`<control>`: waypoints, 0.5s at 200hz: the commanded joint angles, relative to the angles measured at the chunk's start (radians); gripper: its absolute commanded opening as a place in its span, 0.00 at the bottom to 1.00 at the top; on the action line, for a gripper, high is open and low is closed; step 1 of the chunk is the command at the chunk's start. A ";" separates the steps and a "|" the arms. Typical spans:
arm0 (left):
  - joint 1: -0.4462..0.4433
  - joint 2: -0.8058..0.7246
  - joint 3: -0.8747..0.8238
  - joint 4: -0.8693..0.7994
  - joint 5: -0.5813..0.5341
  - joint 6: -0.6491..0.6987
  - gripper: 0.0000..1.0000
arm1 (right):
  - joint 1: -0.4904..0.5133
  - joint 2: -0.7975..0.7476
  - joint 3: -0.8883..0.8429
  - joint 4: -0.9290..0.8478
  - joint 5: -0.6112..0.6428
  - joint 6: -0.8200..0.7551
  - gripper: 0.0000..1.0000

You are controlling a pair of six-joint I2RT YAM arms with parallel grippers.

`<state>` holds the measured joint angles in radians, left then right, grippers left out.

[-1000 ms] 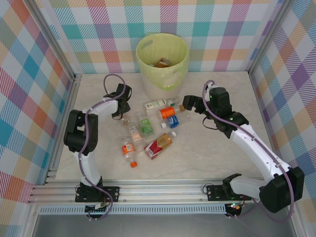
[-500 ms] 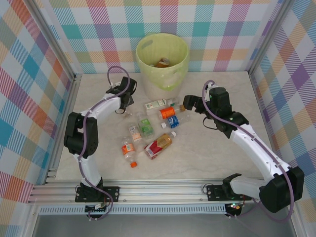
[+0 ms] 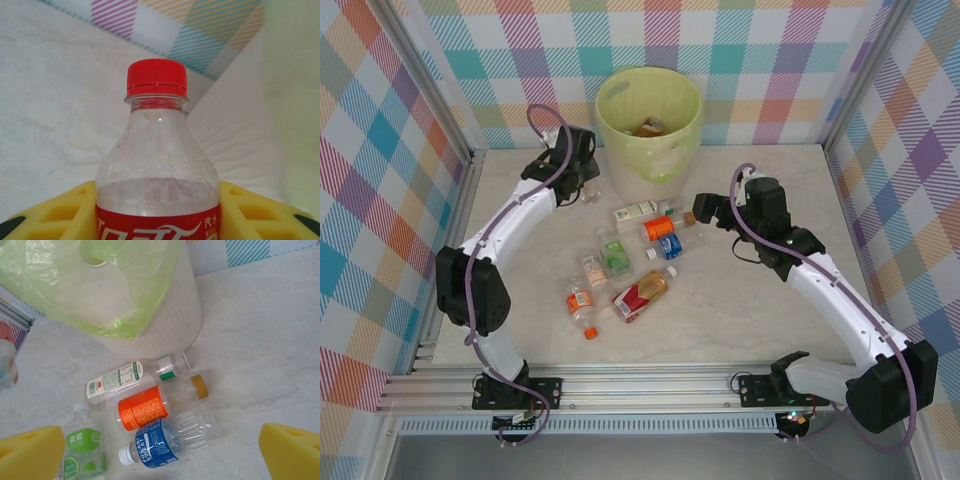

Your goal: Put the plastic bottles in the bin

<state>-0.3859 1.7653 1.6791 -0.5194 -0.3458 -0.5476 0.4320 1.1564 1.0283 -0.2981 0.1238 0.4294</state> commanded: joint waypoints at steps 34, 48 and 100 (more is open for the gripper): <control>-0.013 0.001 0.191 0.114 0.158 0.064 0.00 | 0.004 -0.038 0.015 -0.009 0.013 -0.008 1.00; -0.015 0.029 0.259 0.101 0.166 0.075 0.00 | 0.004 -0.049 0.012 -0.013 0.014 -0.009 1.00; -0.027 0.127 0.478 0.100 0.151 0.114 0.00 | 0.004 -0.105 -0.016 -0.028 0.049 -0.018 1.00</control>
<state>-0.3969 1.8416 2.0693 -0.4564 -0.2062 -0.4759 0.4320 1.0889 1.0275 -0.3164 0.1436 0.4294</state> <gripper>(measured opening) 0.484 0.997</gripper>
